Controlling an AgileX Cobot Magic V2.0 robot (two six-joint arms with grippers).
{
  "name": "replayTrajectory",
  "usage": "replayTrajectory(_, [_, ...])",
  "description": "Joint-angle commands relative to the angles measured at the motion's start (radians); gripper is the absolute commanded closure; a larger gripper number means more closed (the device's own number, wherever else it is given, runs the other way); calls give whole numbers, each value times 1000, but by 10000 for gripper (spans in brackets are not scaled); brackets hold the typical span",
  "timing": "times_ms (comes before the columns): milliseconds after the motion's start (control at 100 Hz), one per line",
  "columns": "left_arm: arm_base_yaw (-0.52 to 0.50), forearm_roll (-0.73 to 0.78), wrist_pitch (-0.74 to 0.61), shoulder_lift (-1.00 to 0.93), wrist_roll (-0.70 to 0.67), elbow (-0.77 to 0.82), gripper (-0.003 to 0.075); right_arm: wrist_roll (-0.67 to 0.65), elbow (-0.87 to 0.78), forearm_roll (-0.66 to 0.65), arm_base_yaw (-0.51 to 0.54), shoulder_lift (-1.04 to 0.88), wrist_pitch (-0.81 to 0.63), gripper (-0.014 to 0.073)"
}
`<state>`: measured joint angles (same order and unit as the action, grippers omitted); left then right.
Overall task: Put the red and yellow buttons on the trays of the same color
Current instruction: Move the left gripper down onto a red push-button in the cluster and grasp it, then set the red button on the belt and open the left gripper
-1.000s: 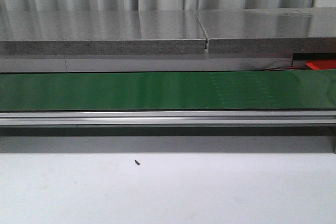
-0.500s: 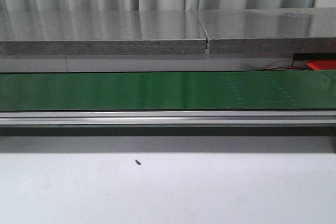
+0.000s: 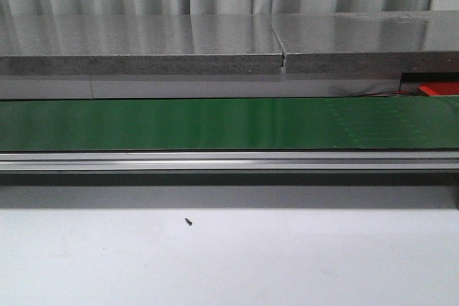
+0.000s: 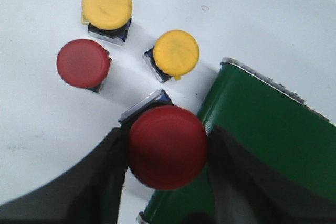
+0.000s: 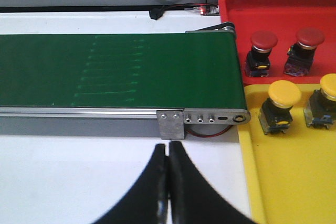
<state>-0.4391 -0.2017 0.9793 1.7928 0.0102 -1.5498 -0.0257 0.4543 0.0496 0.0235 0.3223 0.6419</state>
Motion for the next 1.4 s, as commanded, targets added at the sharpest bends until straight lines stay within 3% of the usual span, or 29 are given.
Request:
replayTrajectory(0, [18,-30,-50,-121,12,28,500,2,26,-2,-1,1,-65,662])
replayTrajectory(250, [87,-30,-61,-197,30,94,500,2,26,-2,-1,1,-66,662])
replayTrajectory(690, [160,-45,2,-89,30,94,493,2,26,-2,-1,1,-67,662])
replayTrajectory(790, [160,-45,8,-82,34,94,418,2,26,-2,-1,1,-67,662])
replayTrajectory(910, [160,-74,12,-83,62,75,204,2,26,-2,-1,1,-67,662])
replayTrajectory(980, [160,-97,18,-88,78,57,129,2,26,-2,-1,1,-67,662])
replayTrajectory(1390, [117,-150,24,-119,50,-81,125,2,26,-2,-1,1,-67,662])
